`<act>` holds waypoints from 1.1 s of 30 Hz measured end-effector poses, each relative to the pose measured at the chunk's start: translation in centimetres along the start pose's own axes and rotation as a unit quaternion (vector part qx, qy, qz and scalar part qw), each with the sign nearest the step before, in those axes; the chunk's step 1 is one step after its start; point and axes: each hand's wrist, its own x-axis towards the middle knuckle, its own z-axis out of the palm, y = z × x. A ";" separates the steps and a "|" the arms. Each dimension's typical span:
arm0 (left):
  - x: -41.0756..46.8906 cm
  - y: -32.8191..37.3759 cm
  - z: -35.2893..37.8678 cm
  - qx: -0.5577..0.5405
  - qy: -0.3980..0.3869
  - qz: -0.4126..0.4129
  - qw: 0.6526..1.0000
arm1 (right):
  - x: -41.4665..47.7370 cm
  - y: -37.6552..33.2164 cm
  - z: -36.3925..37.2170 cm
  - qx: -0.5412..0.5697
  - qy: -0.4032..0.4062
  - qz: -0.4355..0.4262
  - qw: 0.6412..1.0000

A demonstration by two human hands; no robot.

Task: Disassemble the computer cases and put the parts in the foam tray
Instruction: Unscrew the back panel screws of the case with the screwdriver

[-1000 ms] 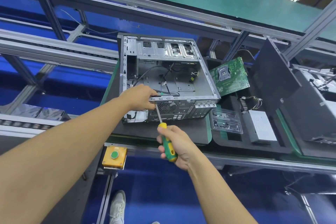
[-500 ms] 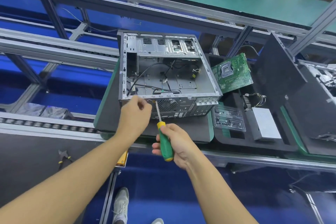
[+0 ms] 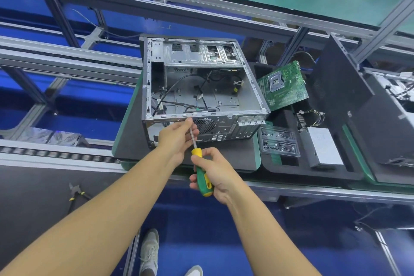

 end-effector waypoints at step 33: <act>5.1 -12.4 22.3 0.629 -0.270 0.281 0.673 | -5.0 2.3 -21.8 0.245 0.270 -0.095 0.926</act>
